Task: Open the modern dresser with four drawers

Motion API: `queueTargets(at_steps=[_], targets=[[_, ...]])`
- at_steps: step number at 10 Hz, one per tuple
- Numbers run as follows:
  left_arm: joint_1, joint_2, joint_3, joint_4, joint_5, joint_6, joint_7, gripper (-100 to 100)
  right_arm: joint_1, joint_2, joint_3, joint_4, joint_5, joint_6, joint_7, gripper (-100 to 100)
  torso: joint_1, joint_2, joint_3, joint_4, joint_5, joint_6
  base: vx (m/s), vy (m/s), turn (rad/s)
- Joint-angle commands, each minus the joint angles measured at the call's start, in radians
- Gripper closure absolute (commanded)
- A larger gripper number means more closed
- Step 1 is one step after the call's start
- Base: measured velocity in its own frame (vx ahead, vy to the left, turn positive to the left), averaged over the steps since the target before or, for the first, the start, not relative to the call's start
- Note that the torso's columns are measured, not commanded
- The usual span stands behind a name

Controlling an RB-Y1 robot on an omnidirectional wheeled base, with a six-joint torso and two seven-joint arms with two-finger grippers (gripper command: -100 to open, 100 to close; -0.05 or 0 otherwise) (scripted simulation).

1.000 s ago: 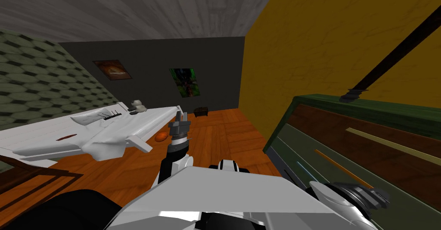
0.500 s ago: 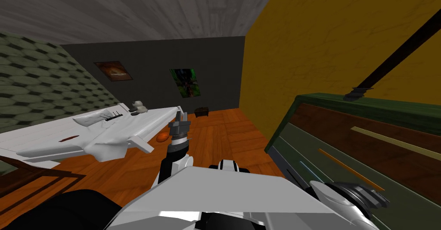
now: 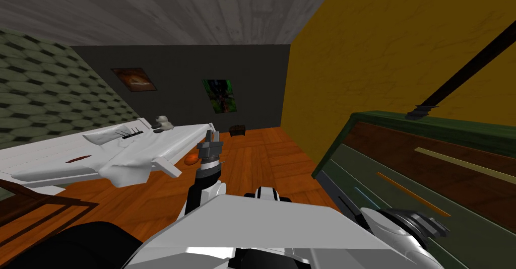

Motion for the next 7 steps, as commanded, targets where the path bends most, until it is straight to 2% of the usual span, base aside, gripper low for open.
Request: queueTargets(at_steps=[1, 2, 4, 7], targets=[[0.000, 0.000, 0.000, 0.000, 0.000, 0.000, 0.000, 0, -0.029, 0.007, -0.022, -0.022, -0.013, -0.003, -0.050, -100, 0.002, 0.000, 0.000, 0.000, 0.000, 0.000, 0.016, -0.133, 0.031], [0.000, 0.000, 0.000, 0.000, 0.000, 0.000, 0.000, 0, -0.029, 0.007, -0.022, -0.022, -0.013, -0.003, -0.050, -100, 0.006, 0.002, 0.001, 0.000, 0.002, 0.000, 0.006, -0.106, 0.015], [0.000, 0.000, 0.000, 0.000, 0.000, 0.000, 0.000, 0, -0.058, 0.014, -0.042, -0.038, -0.023, -0.006, -0.096, -100, 0.014, 0.005, 0.003, 0.001, 0.004, 0.000, 0.003, -0.102, 0.025], [0.000, 0.000, 0.000, 0.000, 0.000, 0.000, 0.000, 0, -0.097, 0.025, -0.068, -0.060, -0.037, -0.009, -0.156, -100, 0.012, 0.003, 0.002, 0.001, 0.003, 0.001, 0.013, -0.100, 0.024]])
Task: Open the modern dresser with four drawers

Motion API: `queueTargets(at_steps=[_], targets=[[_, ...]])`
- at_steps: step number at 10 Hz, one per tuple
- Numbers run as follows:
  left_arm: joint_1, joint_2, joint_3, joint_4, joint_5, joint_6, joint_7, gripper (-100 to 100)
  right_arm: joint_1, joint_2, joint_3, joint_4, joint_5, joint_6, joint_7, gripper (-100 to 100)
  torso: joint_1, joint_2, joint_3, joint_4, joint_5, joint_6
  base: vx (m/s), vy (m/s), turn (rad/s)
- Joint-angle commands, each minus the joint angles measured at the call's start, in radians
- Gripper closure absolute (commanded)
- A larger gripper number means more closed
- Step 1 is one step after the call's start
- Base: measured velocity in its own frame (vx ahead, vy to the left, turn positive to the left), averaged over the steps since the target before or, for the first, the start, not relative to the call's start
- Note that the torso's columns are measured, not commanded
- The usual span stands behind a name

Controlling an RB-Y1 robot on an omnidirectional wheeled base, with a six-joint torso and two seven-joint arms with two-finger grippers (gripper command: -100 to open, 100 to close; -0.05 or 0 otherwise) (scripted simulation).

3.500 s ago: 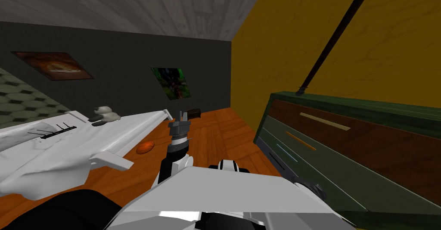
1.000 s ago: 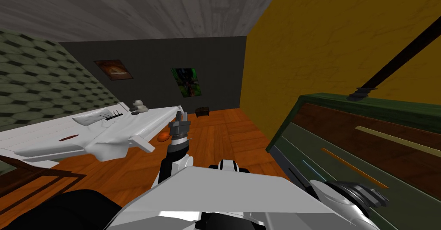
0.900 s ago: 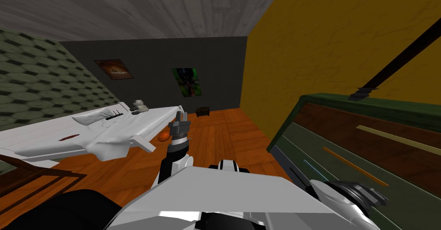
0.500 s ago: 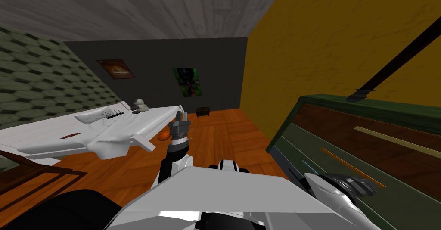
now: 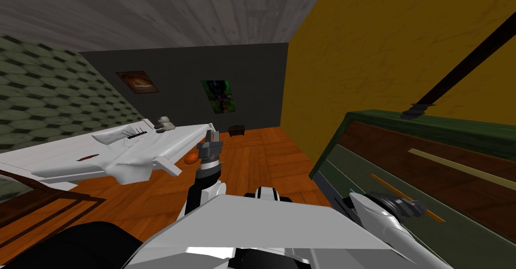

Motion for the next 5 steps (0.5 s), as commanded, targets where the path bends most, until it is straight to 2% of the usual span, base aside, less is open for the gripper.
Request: queueTargets(at_steps=[1, 3, 4, 5], targets=[[0.000, 0.000, 0.000, 0.000, 0.000, 0.000, 0.000, 0, -0.007, 0.002, -0.012, -0.022, -0.009, 0.001, -0.014, -100, 0.000, -0.001, -0.001, 0.000, 0.000, 0.000, 0.018, -0.047, 0.013], [0.000, 0.000, 0.000, 0.000, 0.000, 0.000, 0.000, 0, -0.008, 0.002, -0.014, -0.021, -0.010, -0.001, -0.019, -100, -0.003, 0.000, 0.000, 0.000, 0.000, 0.000, 0.022, -0.086, 0.005], [0.000, 0.000, 0.000, 0.000, 0.000, 0.000, 0.000, 0, -0.008, 0.002, -0.014, -0.021, -0.010, -0.001, -0.020, 100, 0.000, 0.000, 0.000, 0.000, 0.000, 0.000, 0.003, -0.011, 0.000], [0.000, 0.000, 0.000, 0.000, 0.000, 0.000, 0.000, 0, -0.011, 0.000, -0.015, -0.024, -0.013, -0.002, -0.012, 100, 0.002, 0.001, 0.001, 0.000, 0.001, 0.000, -0.019, 0.094, -0.006]])
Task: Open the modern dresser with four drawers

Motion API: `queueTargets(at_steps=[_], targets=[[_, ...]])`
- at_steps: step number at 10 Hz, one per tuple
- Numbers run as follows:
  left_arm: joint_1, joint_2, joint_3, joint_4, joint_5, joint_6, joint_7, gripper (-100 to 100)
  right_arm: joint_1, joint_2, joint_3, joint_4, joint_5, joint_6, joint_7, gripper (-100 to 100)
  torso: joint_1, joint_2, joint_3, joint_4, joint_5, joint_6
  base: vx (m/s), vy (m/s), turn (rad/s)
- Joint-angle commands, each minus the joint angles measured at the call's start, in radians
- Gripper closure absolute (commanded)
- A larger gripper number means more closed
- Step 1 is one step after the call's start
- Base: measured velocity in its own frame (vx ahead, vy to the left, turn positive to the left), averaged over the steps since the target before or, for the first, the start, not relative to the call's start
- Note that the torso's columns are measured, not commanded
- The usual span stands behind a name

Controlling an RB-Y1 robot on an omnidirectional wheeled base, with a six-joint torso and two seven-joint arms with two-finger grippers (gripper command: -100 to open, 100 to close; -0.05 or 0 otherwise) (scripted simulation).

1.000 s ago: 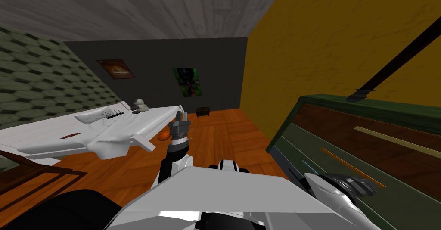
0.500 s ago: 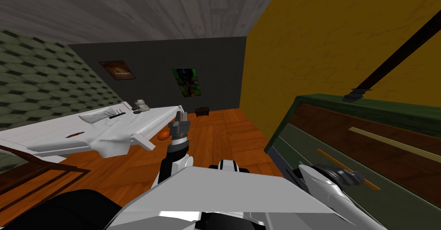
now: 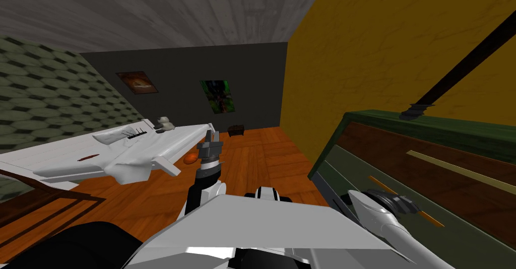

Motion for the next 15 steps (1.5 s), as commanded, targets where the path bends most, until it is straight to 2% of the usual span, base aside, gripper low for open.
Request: queueTargets(at_steps=[1, 5, 6, 8, 11, 12, 13, 15], targets=[[0.000, 0.000, 0.000, 0.000, 0.000, 0.000, 0.000, 0, -0.004, -0.002, -0.002, -0.005, -0.004, -0.001, 0.010, 100, 0.005, 0.001, 0.000, 0.000, 0.001, 0.000, -0.049, 0.155, -0.012], [0.000, 0.000, 0.000, 0.000, 0.000, 0.000, 0.000, 0, -0.007, -0.004, -0.004, -0.012, -0.009, -0.001, 0.019, 100, -0.005, -0.002, -0.001, -0.001, -0.001, 0.000, -0.037, 0.148, -0.008], [0.000, 0.000, 0.000, 0.000, 0.000, 0.000, 0.000, 0, -0.008, -0.001, -0.005, -0.012, -0.007, 0.000, 0.008, -100, -0.010, -0.002, -0.001, -0.001, -0.002, 0.000, 0.016, -0.071, 0.003], [0.000, 0.000, 0.000, 0.000, 0.000, 0.000, 0.000, 0, -0.010, 0.002, -0.007, -0.013, -0.006, 0.001, -0.003, -100, -0.014, -0.004, -0.002, -0.001, -0.004, 0.000, 0.035, -0.164, 0.011], [0.000, 0.000, 0.000, 0.000, 0.000, 0.000, 0.000, 0, -0.008, 0.007, -0.007, -0.008, -0.005, -0.001, -0.014, -100, 0.003, 0.000, 0.000, 0.000, 0.001, 0.000, 0.025, -0.117, 0.009], [0.000, 0.000, 0.000, 0.000, 0.000, 0.000, 0.000, 0, -0.009, 0.005, -0.007, -0.012, -0.006, 0.001, -0.009, -100, 0.000, 0.000, 0.000, 0.000, 0.001, 0.000, 0.011, -0.066, 0.009], [0.000, 0.000, 0.000, 0.000, 0.000, 0.000, 0.000, 0, -0.008, 0.005, -0.007, -0.012, -0.006, 0.001, -0.010, 100, 0.000, 0.000, 0.000, 0.000, 0.000, 0.000, 0.002, -0.011, 0.000], [0.000, 0.000, 0.000, 0.000, 0.000, 0.000, 0.000, 0, -0.012, 0.004, -0.009, -0.016, -0.010, 0.001, -0.001, 100, 0.004, 0.001, 0.000, 0.000, 0.001, 0.000, -0.029, 0.124, -0.007]])
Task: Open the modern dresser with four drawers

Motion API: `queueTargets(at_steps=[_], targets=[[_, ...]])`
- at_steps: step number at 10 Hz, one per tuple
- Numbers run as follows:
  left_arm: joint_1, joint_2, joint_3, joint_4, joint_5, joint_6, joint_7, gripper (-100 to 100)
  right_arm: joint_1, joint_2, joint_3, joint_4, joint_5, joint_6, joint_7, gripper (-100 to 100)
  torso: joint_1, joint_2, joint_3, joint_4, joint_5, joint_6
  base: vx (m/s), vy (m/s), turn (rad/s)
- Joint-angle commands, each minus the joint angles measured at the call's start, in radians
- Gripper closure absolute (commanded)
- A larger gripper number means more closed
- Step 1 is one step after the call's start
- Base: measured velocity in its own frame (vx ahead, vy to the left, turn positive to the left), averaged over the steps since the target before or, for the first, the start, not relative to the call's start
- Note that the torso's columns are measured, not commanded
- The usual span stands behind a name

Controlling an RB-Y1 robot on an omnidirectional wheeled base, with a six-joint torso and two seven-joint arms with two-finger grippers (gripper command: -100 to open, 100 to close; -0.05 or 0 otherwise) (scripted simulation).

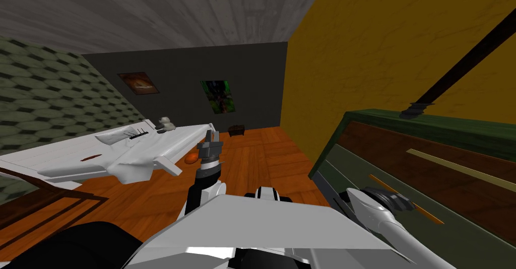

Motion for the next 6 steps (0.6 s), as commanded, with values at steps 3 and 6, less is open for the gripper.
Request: queueTargets(at_steps=[3, 6], targets=[[0.000, 0.000, 0.000, 0.000, 0.000, 0.000, 0.000, 0, -0.008, 0.000, -0.002, -0.008, -0.008, -0.001, 0.019, 100, -0.005, -0.002, -0.001, 0.000, -0.001, 0.000, -0.034, 0.209, -0.007], [0.000, 0.000, 0.000, 0.000, 0.000, 0.000, 0.000, 0, -0.002, 0.001, -0.002, -0.009, -0.004, 0.002, 0.008, -100, -0.022, -0.004, -0.003, -0.001, -0.006, 0.000, 0.007, -0.049, -0.001]])
